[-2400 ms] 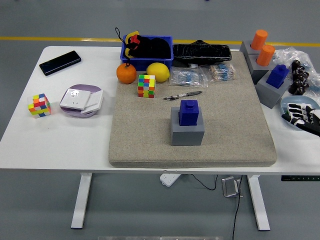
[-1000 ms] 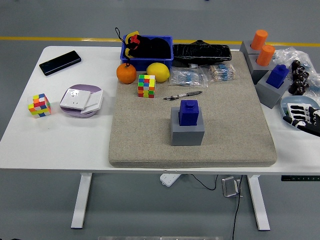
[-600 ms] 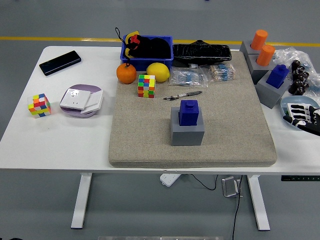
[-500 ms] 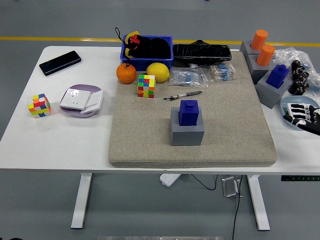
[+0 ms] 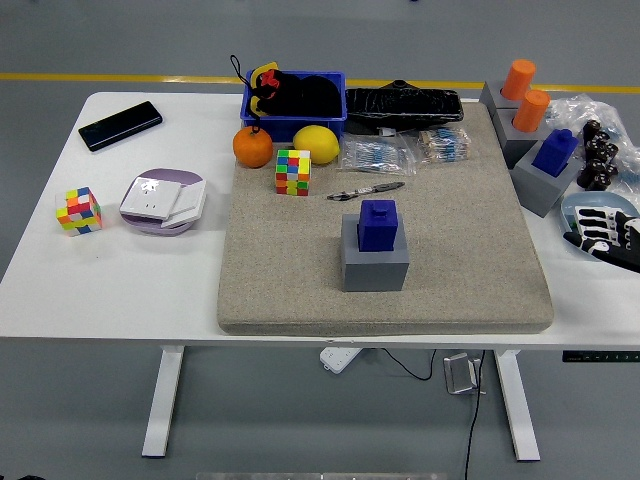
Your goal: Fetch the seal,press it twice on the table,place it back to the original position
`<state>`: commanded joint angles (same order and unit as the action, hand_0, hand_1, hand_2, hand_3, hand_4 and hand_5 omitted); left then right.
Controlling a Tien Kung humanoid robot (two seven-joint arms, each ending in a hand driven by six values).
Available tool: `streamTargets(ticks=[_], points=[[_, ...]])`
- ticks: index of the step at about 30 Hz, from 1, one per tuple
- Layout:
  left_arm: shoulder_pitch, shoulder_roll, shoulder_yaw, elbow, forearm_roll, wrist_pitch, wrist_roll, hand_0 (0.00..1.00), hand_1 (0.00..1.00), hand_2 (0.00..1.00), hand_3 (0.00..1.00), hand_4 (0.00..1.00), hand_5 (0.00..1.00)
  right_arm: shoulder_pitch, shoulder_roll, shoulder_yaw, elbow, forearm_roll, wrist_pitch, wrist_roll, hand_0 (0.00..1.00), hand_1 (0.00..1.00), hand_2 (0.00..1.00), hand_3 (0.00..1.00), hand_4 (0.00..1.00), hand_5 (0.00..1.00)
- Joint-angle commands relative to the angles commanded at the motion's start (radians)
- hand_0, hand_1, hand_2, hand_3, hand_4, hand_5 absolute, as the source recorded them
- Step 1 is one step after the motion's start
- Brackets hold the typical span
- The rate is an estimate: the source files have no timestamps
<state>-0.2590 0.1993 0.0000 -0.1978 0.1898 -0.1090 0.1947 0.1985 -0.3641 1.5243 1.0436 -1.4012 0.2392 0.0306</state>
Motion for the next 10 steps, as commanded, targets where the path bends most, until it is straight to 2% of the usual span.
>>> streamTargets(ticks=[10], points=[[-0.004, 0.005, -0.01, 0.0, 0.018, 0.0, 0.004, 0.724, 0.694, 0.682, 0.75, 0.692, 0.251, 0.003, -0.001, -0.003, -0.002, -0.001, -0.006, 0.0, 0.886, 0.823, 0.821, 0.81, 0.998, 0.432]])
